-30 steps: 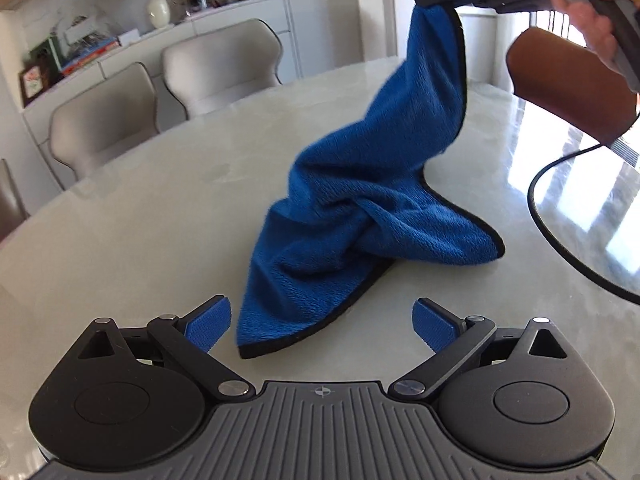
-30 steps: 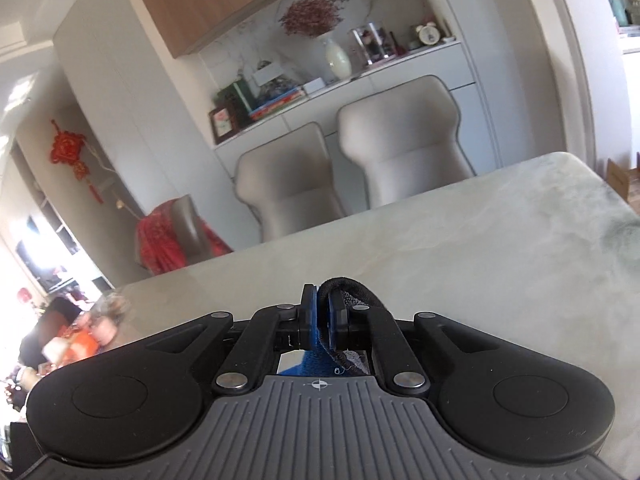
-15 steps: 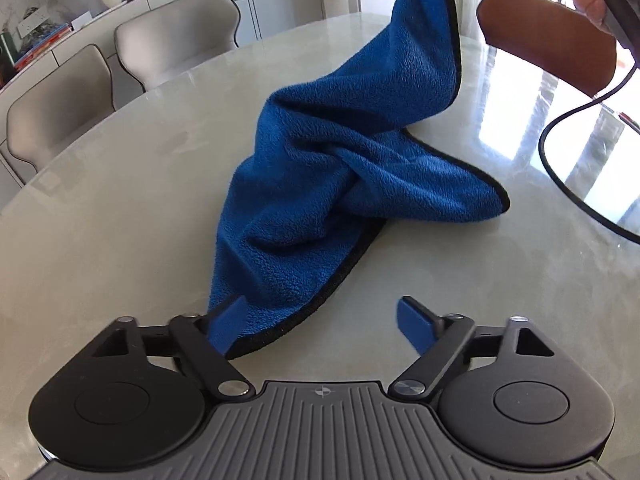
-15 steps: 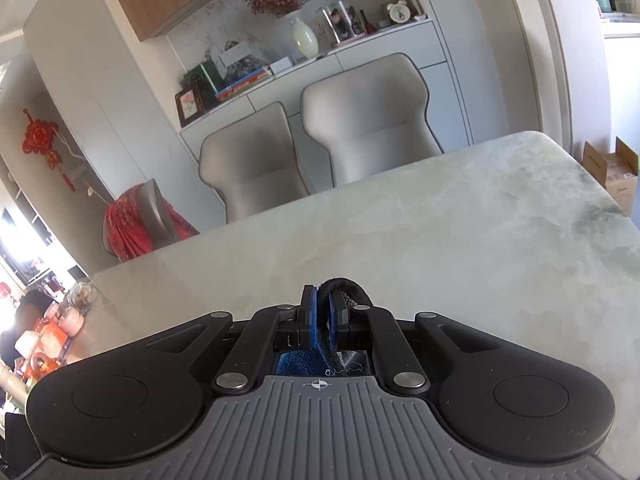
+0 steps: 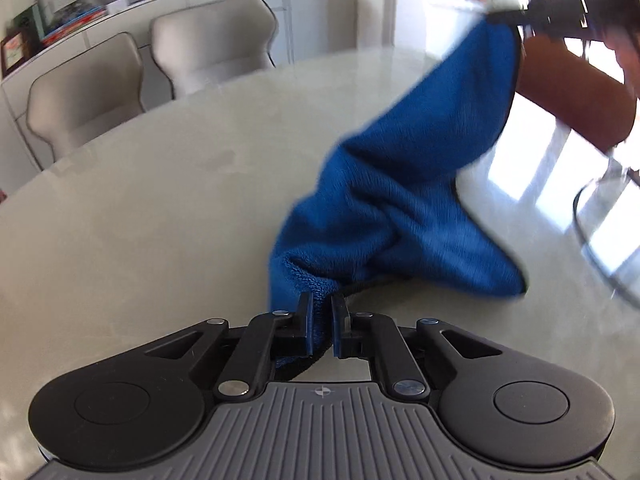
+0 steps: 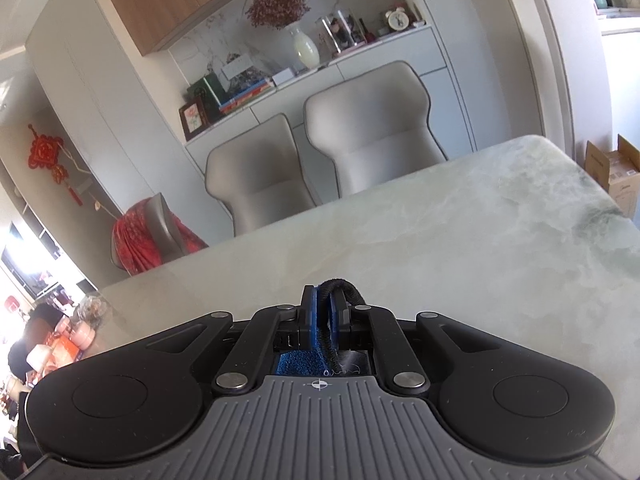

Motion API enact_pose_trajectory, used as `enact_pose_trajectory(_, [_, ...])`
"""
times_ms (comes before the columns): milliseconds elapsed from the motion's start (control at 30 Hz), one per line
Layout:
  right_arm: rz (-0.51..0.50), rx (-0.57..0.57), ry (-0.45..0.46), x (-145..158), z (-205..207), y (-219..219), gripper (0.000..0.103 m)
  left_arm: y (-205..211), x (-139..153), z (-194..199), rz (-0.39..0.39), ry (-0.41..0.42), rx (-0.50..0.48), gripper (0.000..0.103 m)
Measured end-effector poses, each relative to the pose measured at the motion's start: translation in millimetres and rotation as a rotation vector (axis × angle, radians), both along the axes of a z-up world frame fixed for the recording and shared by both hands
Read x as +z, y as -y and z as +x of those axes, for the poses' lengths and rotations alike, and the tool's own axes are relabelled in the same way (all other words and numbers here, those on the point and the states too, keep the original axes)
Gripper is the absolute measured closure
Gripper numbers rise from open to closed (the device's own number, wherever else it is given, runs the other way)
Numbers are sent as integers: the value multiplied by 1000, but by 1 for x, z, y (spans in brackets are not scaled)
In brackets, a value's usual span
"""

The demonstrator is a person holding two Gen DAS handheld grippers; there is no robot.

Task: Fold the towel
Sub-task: 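Lift the towel with the right gripper while the left gripper grasps its hanging edge, then hold the towel up with both grippers, stretching it between them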

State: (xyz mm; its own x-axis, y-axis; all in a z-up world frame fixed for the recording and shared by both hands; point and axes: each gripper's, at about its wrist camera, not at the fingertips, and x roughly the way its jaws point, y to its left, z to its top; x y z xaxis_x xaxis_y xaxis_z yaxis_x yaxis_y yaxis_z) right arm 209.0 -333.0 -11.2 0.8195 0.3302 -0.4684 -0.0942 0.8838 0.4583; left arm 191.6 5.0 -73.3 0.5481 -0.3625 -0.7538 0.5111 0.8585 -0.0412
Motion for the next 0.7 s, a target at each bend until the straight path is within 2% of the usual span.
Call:
enact_pose_trajectory(67, [13,-9,22,7,-3,5,95,-14,21,-1,-37,42,33,95])
enact_pose_trajectory(200, [26,-47,80,25,-7,21,95,-38,43,4,-70,89,80,95])
enact_pose_trajectory(267, [-2,-62,85,28,-3,25,95,-45,47,12,-56,119,92,95])
enact_pose_trajectory(433, [-55,-67,35,19,25,29,95,-41,33,41,18,105,88,90])
enact_pose_trajectory(500, [-93,-42,2,8,37,21,95,-39,27,48,34,91,97,82])
enact_pose_trajectory(567, [-122,-20,-29,-4,46,14,95,-32,24,46,52,84,98,61])
enact_pose_trajectory(633, [-131,-8,-43,-12,50,9,95,-24,24,38,46,93,74,50])
enact_pose_trajectory(700, [-130,-1,-49,-19,47,6,95,-14,23,26,19,87,3,46])
